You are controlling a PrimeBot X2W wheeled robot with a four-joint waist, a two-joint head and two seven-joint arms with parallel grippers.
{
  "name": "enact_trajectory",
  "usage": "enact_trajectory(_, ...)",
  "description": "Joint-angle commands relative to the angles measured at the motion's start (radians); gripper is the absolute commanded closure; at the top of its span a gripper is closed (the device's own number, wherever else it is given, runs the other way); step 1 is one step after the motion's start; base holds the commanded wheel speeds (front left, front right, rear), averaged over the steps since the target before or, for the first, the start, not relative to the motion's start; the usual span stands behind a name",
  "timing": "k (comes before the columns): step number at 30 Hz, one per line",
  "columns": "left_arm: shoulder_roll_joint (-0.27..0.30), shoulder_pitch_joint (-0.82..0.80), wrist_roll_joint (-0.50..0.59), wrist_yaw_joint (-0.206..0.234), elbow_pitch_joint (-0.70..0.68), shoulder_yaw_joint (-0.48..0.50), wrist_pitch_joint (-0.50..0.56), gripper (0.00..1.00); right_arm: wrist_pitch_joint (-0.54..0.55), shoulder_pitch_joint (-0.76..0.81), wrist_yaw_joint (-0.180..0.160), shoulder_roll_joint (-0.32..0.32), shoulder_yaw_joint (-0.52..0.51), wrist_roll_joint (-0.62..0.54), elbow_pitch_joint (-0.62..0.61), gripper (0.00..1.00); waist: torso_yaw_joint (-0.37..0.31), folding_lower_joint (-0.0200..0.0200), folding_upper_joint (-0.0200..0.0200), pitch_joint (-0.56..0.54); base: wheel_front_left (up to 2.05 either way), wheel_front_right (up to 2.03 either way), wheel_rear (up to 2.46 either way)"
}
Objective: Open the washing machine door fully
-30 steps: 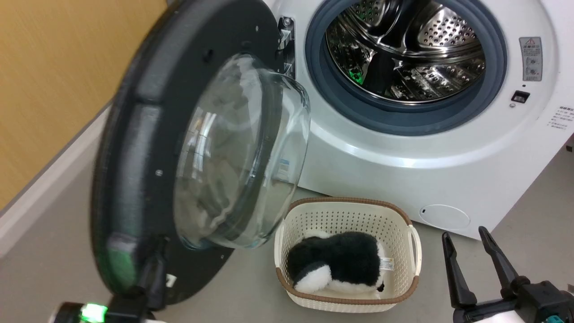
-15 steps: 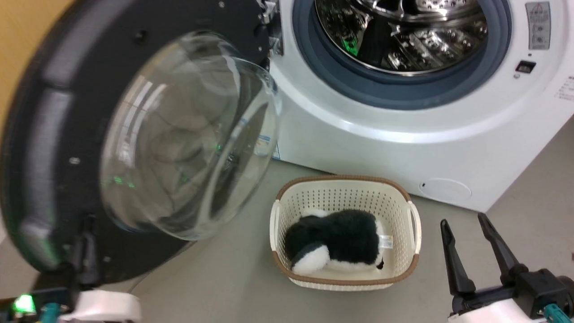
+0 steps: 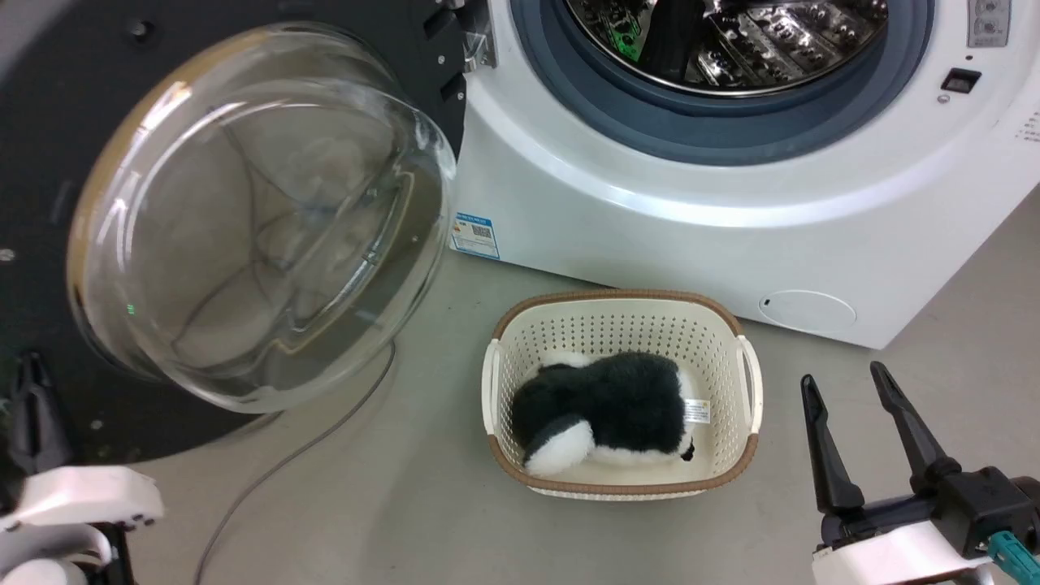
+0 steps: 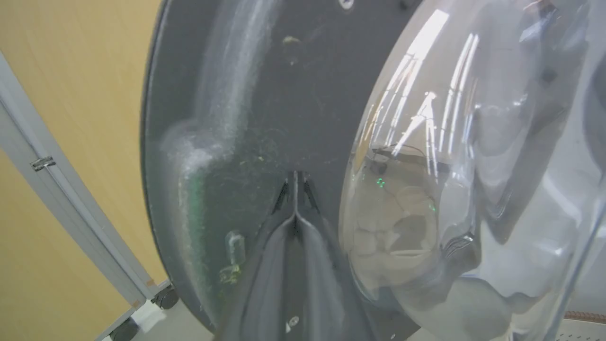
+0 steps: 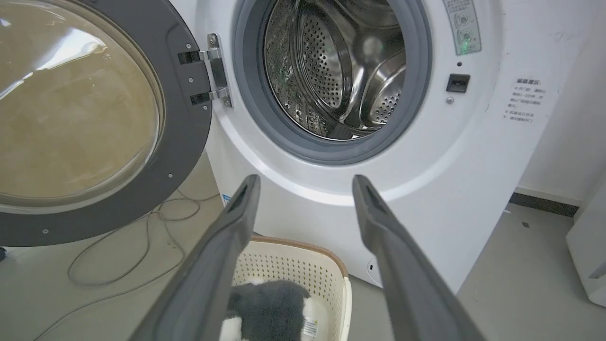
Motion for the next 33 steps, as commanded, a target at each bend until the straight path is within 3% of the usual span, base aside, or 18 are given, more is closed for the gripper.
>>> enact_trajectory(1,-0.003,-0.031,-0.007,-0.007,0.026,0.027,-0.004,1.0,-0.004,-0.026,0.001,0.004,0.003,-0.006,-0.001,0.0,-0.005,-0.0001,-0.0001,0.008,0.0,0.0,0.0)
enact_trajectory(21,0.001,-0.224,0.018,-0.083,0.254,0.198,-0.004,1.0,-0.004,-0.056,0.001,0.004,0.004,-0.013,0.003,0.0,-0.039,-0.0001,-0.0001,0.044,0.0,0.0,0.0)
enact_trajectory(33,-0.049,-0.201,0.078,-0.118,0.252,0.232,-0.004,1.0,-0.004,-0.042,0.001,0.004,0.0,0.007,0.009,0.0,-0.048,-0.0001,-0.0001,0.003,0.0,0.0,0.0)
